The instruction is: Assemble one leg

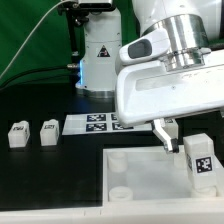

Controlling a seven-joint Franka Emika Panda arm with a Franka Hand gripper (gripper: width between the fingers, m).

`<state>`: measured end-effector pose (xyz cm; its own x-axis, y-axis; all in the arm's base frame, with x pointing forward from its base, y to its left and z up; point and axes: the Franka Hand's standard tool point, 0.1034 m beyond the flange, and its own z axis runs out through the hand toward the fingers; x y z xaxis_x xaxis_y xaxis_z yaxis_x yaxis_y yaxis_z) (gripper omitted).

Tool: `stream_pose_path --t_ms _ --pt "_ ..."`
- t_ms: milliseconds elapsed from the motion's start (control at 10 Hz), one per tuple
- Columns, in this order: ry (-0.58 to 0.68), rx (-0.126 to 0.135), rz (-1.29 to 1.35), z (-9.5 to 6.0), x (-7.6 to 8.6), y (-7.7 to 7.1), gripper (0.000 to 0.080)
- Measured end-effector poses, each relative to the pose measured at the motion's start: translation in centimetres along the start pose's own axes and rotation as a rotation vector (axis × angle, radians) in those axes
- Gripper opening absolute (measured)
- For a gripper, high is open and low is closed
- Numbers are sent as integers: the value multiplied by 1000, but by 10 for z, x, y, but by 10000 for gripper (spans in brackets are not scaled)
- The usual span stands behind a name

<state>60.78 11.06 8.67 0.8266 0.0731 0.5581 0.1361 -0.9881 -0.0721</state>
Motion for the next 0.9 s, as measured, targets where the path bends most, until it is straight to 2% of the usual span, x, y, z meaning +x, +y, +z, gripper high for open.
stream_pose_path --t_ms 600,700,800,900 --pt "-13 6 6 1 -2 -1 649" --pt "-109 51 49 -3 -1 -10 649" --pt "-106 43 47 -16 14 -7 649" --pt "-219 80 77 -11 5 -10 649"
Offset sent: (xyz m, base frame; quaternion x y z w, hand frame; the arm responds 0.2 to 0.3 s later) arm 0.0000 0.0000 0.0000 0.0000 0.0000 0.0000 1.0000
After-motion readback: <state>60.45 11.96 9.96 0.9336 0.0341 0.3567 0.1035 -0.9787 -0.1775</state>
